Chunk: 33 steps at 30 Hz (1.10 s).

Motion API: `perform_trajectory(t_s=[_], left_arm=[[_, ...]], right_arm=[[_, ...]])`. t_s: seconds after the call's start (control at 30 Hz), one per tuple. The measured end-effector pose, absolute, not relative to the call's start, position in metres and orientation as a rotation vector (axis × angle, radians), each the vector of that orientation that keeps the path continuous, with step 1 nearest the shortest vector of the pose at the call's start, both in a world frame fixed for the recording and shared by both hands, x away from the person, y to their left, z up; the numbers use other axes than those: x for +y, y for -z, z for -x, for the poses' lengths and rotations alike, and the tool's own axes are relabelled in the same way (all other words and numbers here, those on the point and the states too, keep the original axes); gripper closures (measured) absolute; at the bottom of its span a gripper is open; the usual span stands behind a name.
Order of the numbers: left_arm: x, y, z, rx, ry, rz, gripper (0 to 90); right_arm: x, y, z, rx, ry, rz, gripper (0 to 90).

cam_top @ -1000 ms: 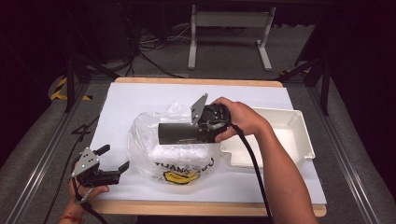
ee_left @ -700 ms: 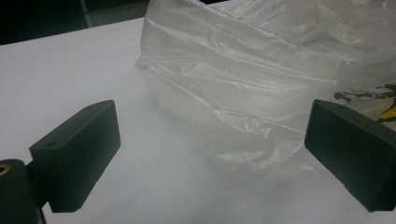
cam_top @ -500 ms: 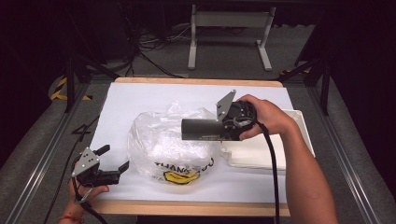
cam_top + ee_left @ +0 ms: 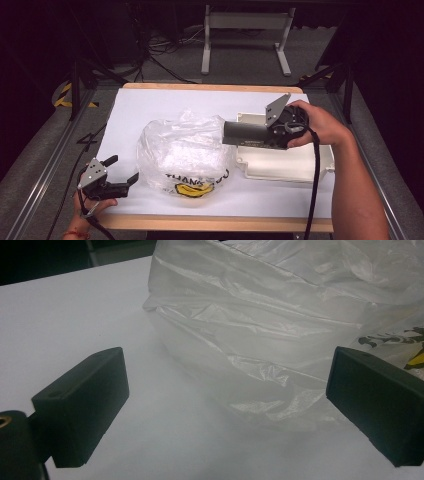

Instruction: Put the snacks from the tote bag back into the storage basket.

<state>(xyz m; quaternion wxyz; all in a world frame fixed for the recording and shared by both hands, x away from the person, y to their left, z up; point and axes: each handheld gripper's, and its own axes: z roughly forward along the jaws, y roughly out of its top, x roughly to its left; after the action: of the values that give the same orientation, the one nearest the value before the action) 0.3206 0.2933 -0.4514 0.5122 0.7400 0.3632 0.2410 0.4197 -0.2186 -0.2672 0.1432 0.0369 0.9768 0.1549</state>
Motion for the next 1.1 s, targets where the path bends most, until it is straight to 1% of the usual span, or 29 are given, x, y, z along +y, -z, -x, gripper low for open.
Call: perform_trajectory(t_s=[0.37,0.63,0.87,1.1], left_arm=[[0.293,0.451,-0.32,0.868,-0.578,-1.78,4.4],[0.291,0.451,-0.321,0.872,-0.578,-1.786,4.4],[0.291,0.451,-0.321,0.874,-0.578,-1.786,4.5],[0.292,0.451,-0.32,0.87,-0.575,-1.784,4.4]], right_arm=[[-0.256,0.271,-0.42,2.811,-0.434,-0.183,42.9],[-0.285,0.279,-0.42,2.821,-0.415,-0.234,42.9],[-0.294,0.289,-0.424,2.835,-0.388,-0.267,42.9],[-0.293,0.302,-0.429,2.868,-0.385,-0.267,42.9]])
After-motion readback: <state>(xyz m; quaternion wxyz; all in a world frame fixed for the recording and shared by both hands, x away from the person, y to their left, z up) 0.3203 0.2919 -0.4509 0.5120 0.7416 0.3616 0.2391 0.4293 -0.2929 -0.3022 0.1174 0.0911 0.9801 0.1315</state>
